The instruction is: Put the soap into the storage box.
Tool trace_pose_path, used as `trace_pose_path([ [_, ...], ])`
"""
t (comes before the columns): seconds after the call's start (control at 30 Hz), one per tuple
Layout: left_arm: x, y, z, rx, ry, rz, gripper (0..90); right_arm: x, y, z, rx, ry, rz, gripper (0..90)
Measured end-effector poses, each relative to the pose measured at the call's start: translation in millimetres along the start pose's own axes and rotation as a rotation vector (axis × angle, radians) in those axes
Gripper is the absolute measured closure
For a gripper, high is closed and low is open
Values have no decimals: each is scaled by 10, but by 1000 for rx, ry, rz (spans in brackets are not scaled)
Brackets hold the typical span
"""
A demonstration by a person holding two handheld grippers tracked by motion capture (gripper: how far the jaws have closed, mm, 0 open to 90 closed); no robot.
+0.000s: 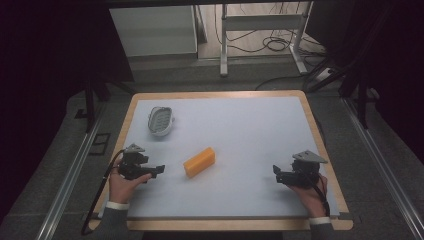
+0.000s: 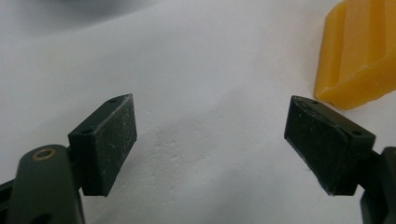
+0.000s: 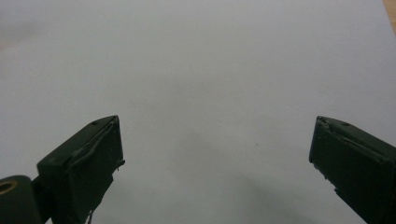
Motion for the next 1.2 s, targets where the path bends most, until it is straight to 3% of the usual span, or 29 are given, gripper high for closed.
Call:
trace_pose_path([
  [0.33,2,30,-13,-4,0,-2,175,35,30,-5,19,-2,23,60],
  [0.47,12,54,2,-5,-9,-4,174,52,73,31,-6,6,27,63],
  [0.57,39,67,-5,-3,-10,12,176,45,75,45,-5,-4,29,66],
  [0.87,38,50,-6,-3,-13,-1,175,17,99,67,-6,3,28,70],
  [0.93,41,53,-4,-3,-14,-2,175,5,103,92,-27,-6,23,70],
  [1.2,41,61,-33,22,-22,-18,175,-13,102,80,-19,-22,17,71],
])
Point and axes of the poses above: each handheld gripper's, and its own axes: y roughly backward along the jaws, x roughly out of its top, z roughly to its right, the point moved 9 cm from there along -y, roughly forward along the jaws, and after that the axes turned 15 degrees about z, right-handed, at the moved point
